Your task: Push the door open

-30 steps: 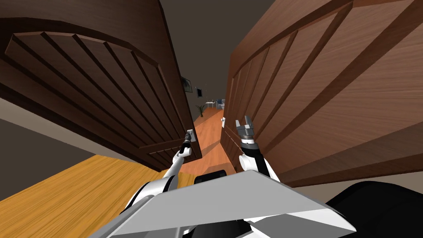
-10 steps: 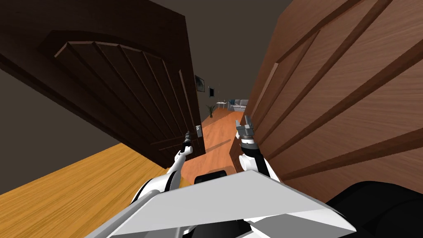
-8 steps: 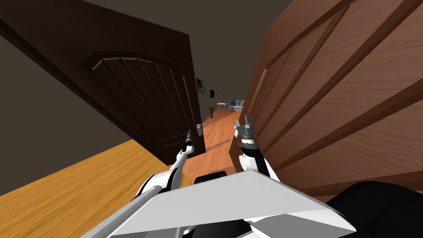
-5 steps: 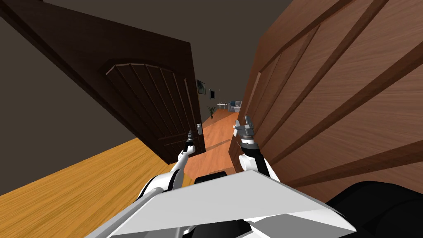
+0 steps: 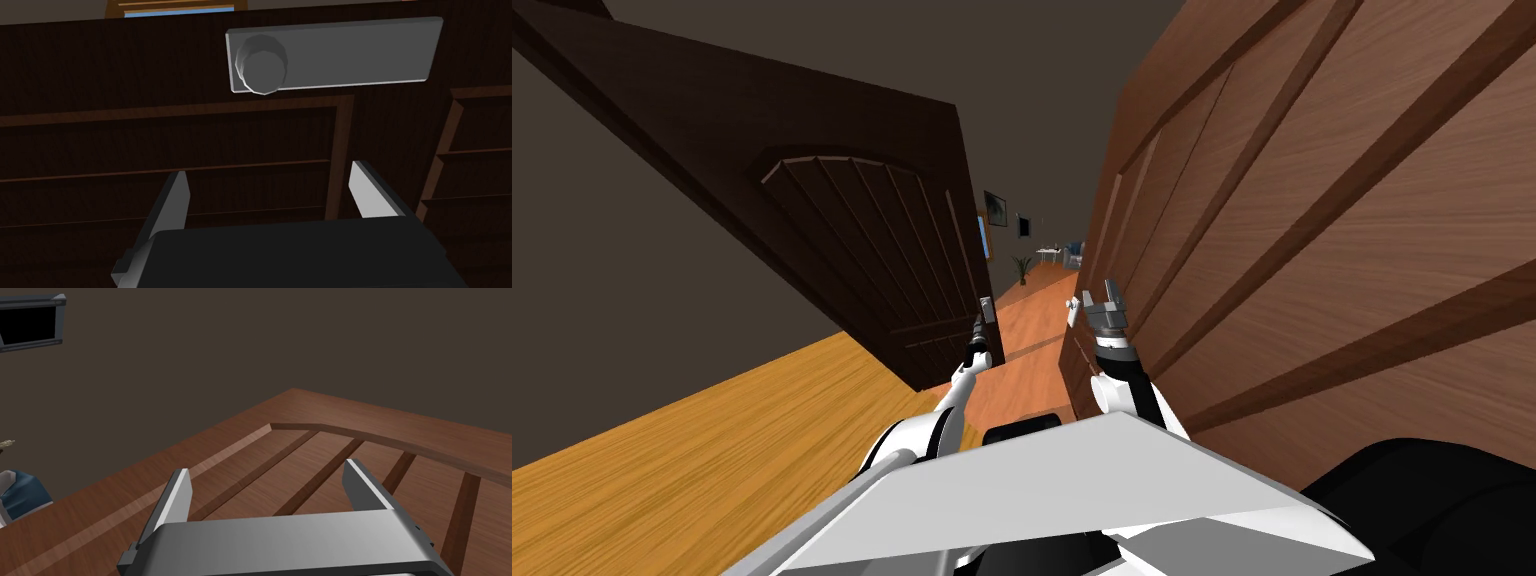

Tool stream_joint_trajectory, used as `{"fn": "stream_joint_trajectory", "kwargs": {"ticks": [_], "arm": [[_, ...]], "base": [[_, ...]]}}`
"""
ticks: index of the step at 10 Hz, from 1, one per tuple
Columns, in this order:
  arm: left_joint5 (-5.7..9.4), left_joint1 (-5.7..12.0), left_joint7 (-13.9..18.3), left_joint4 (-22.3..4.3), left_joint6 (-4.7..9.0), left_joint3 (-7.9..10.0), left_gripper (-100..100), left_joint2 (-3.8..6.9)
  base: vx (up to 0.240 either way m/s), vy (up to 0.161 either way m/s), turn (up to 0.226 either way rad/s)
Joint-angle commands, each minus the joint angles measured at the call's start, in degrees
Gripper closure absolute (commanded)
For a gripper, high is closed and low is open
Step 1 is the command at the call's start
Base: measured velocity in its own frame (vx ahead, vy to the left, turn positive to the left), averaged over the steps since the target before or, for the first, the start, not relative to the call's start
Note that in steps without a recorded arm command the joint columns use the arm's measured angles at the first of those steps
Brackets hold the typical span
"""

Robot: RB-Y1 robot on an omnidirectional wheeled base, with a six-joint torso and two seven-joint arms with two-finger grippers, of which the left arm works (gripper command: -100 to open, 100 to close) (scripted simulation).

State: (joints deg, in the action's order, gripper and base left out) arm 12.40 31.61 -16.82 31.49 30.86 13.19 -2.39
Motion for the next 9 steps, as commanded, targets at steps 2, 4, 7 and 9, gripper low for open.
{"fn": "stream_joint_trajectory", "kwargs": {"ticks": [2, 4, 7, 9], "arm": [[0.02, 0.02, -0.11, -0.03, 0.06, 0.09, -100, 1.38], [0.04, 0.03, -0.19, -0.05, 0.11, 0.15, -100, 2.10], [0.13, 0.11, -0.61, -0.16, 0.34, 0.50, -100, 3.54], [0.18, 0.15, -0.83, -0.22, 0.47, 0.68, -100, 2.92]], "base": [[0.060, 0.113, 0.017], [0.120, 0.117, 0.002], [0.195, 0.027, -0.015], [0.228, -0.050, -0.025]]}}
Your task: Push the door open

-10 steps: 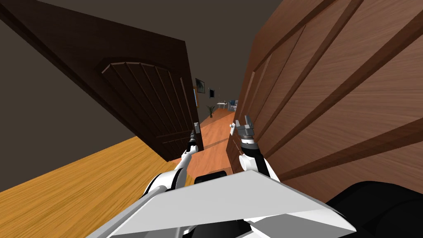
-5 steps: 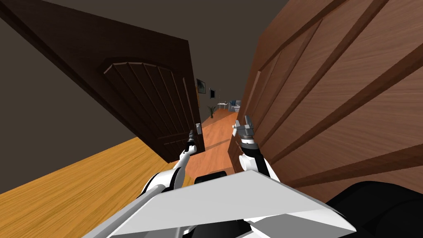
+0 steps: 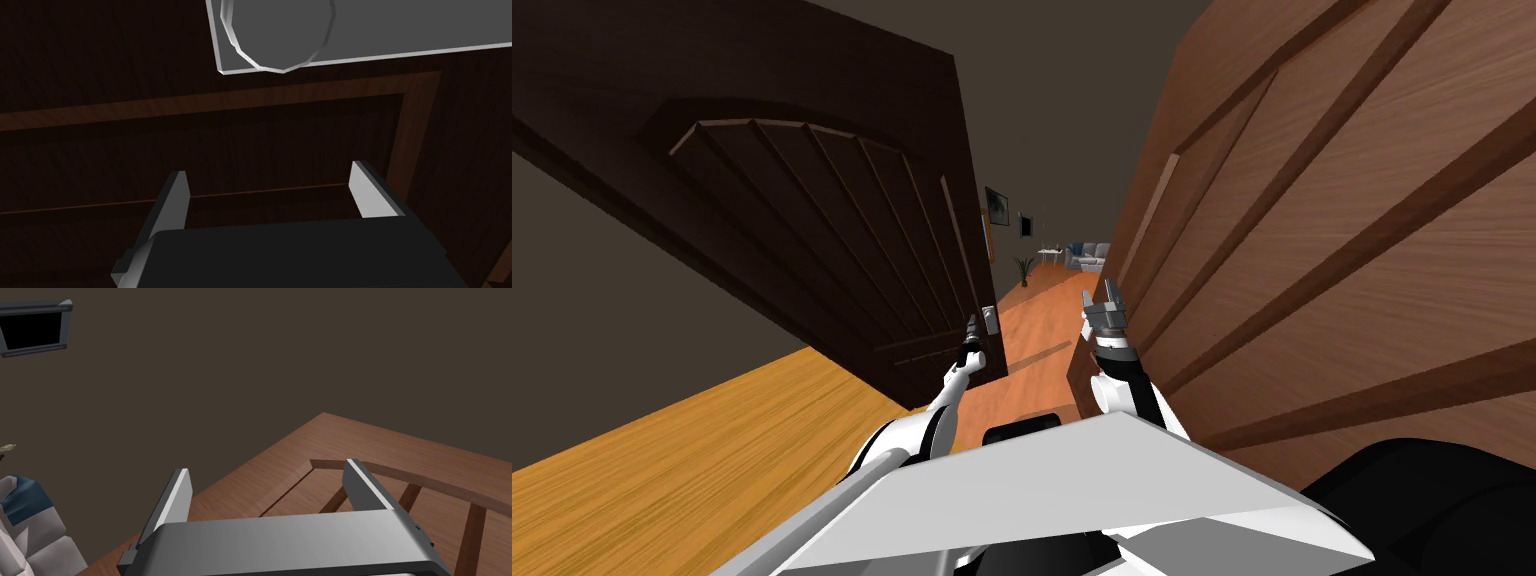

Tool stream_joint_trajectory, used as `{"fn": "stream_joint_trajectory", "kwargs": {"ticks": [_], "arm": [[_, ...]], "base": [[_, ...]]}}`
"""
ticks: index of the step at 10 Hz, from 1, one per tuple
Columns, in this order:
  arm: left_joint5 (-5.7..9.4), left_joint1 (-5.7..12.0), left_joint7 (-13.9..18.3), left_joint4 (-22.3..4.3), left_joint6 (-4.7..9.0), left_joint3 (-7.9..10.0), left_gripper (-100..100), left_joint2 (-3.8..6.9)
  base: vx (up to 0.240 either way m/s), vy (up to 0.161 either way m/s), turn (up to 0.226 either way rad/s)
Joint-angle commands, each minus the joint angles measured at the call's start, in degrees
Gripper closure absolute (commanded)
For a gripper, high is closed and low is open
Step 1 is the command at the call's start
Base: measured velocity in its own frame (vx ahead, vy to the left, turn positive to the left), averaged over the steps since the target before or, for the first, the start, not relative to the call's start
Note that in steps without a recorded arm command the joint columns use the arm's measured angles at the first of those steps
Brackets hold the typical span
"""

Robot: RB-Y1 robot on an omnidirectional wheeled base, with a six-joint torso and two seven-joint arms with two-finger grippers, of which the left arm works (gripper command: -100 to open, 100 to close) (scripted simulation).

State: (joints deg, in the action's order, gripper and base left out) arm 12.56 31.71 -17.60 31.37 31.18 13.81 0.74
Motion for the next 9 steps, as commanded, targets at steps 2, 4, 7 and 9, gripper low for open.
{"fn": "stream_joint_trajectory", "kwargs": {"ticks": [2, 4, 7, 9], "arm": [[0.07, 0.10, -0.32, -0.18, 0.30, 0.27, -100, -2.29], [0.02, -0.55, -0.47, 1.24, -0.51, 0.21, -100, -2.30], [0.02, -0.55, -0.47, 1.24, -0.51, 0.21, 100, -2.30], [0.02, -0.55, -0.47, 1.24, -0.51, 0.21, 100, -2.30]], "base": [[0.223, -0.092, -0.037], [0.086, -0.036, -0.001], [-0.014, 0.004, -0.006], [-0.005, 0.002, -0.002]]}}
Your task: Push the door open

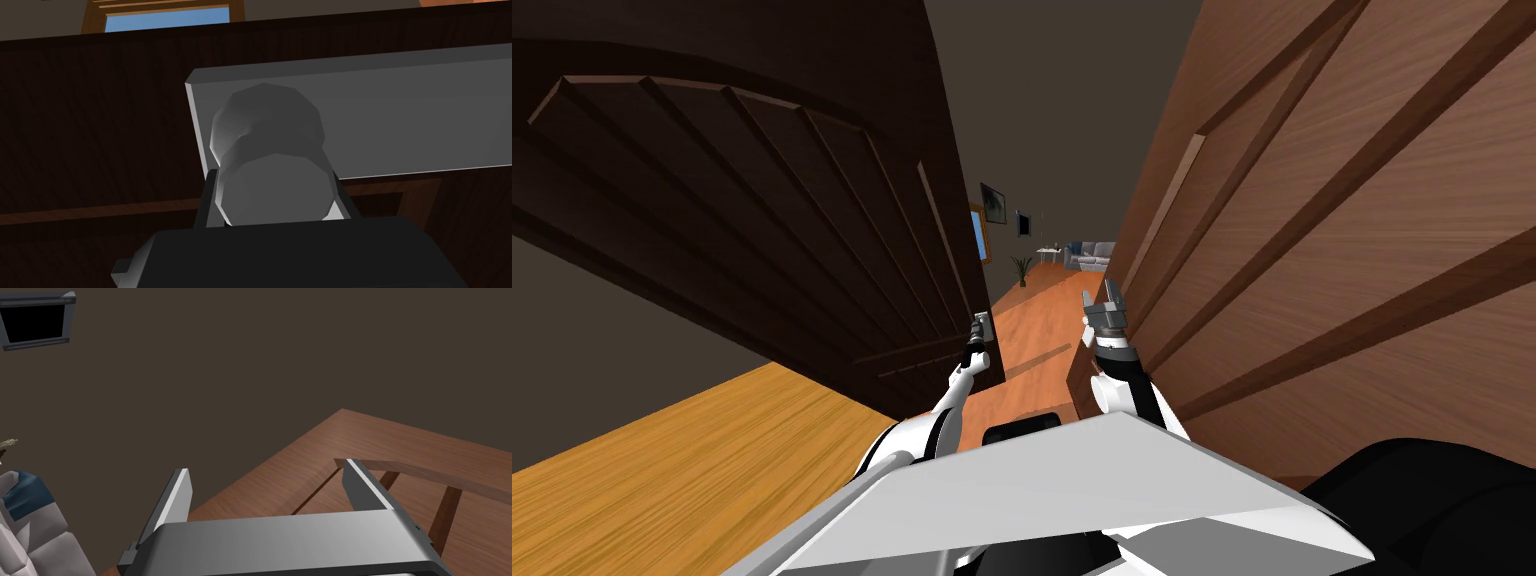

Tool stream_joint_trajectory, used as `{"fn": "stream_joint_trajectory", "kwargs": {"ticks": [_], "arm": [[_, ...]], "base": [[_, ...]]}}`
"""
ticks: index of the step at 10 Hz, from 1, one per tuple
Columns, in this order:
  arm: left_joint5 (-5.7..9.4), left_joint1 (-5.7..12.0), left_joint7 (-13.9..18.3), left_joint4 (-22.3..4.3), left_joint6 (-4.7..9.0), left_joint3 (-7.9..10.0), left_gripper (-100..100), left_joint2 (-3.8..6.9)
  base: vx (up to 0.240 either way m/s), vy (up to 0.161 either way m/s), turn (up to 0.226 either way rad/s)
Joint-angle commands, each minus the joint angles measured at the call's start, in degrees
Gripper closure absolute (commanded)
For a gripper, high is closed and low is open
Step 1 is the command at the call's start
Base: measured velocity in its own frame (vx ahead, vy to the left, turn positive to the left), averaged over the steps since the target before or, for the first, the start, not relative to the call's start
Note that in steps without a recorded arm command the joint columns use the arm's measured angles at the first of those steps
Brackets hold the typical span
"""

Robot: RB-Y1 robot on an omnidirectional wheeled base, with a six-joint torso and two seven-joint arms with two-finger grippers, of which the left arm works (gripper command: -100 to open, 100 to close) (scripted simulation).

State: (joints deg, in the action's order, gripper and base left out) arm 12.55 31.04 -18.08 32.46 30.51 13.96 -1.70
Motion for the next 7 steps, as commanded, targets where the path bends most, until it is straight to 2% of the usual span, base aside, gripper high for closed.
{"fn": "stream_joint_trajectory", "kwargs": {"ticks": [1, 2, 5, 6, 7], "arm": [[0.02, 0.12, 0.01, 0.15, 0.15, 0.06, 100, 0.14], [0.03, 0.08, 0.21, -0.15, 0.03, -0.33, 100, 0.96], [0.07, 0.29, 0.68, -0.48, 0.08, -1.12, 100, 2.29], [1.71, -0.27, -0.83, 0.24, -0.11, -1.65, -100, 2.55], [2.22, -0.21, -1.16, 0.16, 0.02, -1.79, -100, 2.78]], "base": [[0.000, 0.000, 0.000], [0.075, 0.019, 0.148], [0.167, 0.029, 0.224], [-0.011, 0.034, -0.026], [-0.128, 0.046, -0.072]]}}
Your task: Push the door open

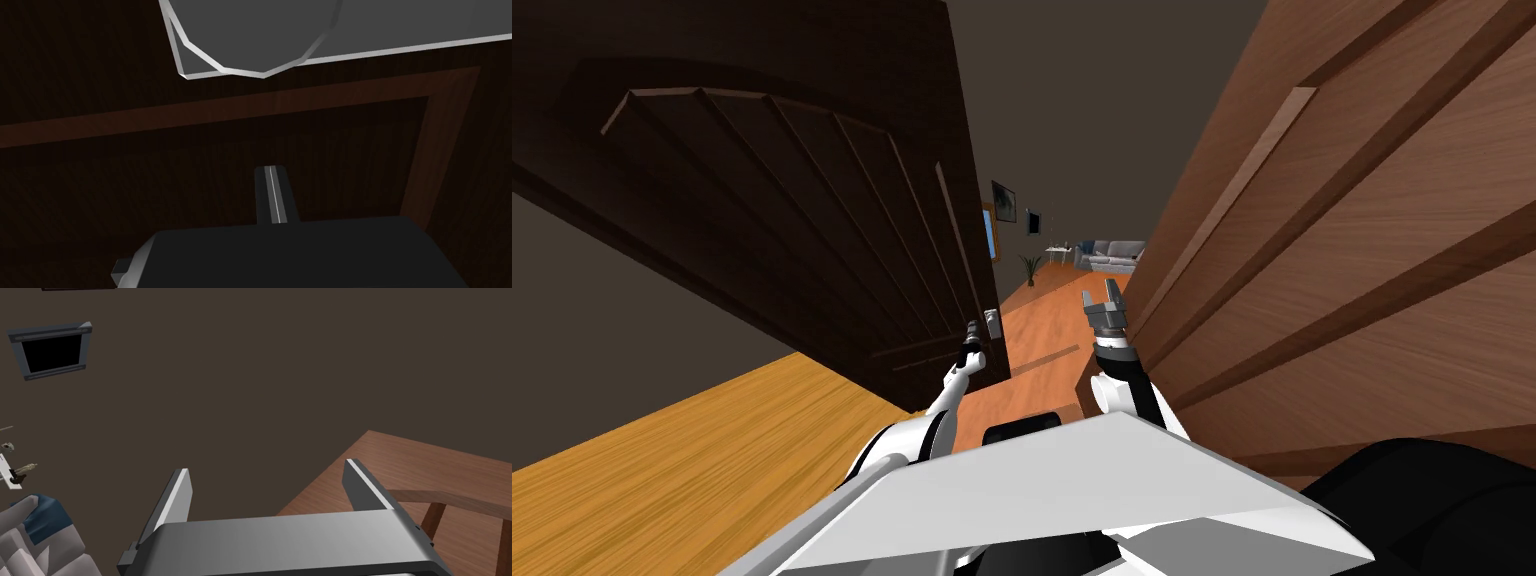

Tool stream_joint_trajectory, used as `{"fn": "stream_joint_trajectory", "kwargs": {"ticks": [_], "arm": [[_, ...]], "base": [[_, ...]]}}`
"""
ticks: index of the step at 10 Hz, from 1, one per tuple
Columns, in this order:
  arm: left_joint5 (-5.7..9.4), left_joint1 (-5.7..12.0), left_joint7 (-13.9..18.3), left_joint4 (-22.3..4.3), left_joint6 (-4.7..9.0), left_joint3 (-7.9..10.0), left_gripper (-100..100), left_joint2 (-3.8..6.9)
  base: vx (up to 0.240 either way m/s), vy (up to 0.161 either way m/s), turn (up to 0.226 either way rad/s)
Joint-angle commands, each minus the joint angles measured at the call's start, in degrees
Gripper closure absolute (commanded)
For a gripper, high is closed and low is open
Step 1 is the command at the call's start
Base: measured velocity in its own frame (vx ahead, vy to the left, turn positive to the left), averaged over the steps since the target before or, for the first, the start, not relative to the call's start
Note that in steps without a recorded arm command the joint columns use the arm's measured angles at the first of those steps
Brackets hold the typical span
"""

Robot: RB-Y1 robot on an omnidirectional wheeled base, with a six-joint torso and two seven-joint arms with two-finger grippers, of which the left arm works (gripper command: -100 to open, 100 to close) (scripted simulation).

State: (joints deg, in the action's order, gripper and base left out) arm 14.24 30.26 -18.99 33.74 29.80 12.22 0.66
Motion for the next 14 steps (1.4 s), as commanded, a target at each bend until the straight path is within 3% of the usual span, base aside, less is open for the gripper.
{"fn": "stream_joint_trajectory", "kwargs": {"ticks": [1, 5, 9, 12, 14], "arm": [[1.67, 0.70, -1.00, -1.30, 1.01, -0.36, -100, 0.83], [6.46, 1.25, -4.12, -2.08, 2.19, -1.67, -100, 0.94], [11.50, 1.83, -7.39, -2.90, 3.43, -3.06, -100, -1.61], [13.30, 2.04, -8.56, -3.19, 3.88, -3.55, -100, -3.48], [13.09, 1.82, -8.65, -2.82, 3.82, -3.39, -100, -2.36]], "base": [[-0.141, 0.071, -0.062], [-0.175, 0.055, -0.063], [-0.183, -0.028, -0.081], [-0.108, -0.159, -0.064], [0.012, 0.009, 0.016]]}}
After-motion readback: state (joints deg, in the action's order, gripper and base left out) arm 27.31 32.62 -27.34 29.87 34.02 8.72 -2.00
